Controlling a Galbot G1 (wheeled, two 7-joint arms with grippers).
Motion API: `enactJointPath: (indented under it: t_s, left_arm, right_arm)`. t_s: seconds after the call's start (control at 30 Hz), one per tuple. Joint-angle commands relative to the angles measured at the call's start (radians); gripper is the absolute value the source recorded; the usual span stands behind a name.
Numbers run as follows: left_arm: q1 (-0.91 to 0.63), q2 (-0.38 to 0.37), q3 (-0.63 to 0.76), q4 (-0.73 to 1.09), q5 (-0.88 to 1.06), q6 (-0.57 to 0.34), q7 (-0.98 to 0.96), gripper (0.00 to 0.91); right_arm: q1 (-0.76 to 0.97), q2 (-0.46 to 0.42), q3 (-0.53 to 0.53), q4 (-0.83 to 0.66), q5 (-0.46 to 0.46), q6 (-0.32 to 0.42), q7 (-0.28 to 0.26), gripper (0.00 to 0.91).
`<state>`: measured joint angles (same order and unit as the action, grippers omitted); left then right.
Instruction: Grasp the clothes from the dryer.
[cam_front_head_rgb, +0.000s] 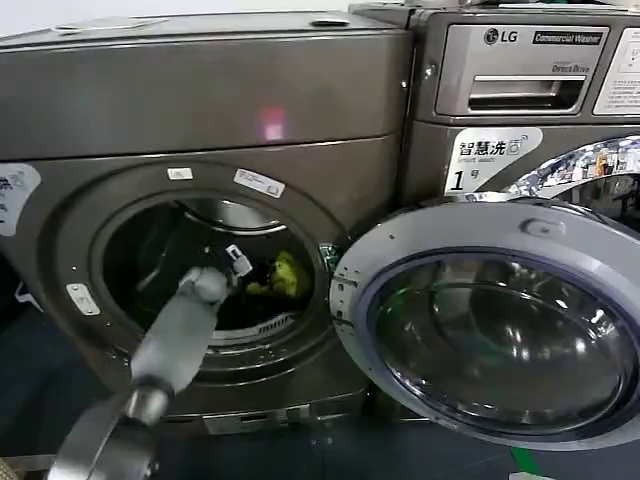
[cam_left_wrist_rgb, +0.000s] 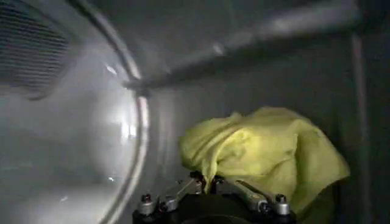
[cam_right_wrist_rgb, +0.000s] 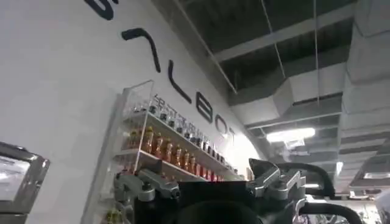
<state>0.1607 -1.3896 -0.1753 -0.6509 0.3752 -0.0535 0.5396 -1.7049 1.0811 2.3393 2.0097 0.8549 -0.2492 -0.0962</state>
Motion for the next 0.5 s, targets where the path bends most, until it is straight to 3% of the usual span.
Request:
enactJointPath:
  t_s: [0.03, 0.5]
  left_arm:
    - [0.251, -0.018, -0.197, -0.328, -0.301, -0.044, -0.294, 0.000]
    - [0.499, -0.137, -0.379, -0.593, -0.284, -0.138, -0.567, 0.000]
  right_arm:
    - [0.000, -0.002, -0.001, 0.001, 0.001, 0.003, 0.001, 0.907]
    - [0.003, 0.000, -0.001, 0.007, -0.051, 0.042, -0.012, 0.907]
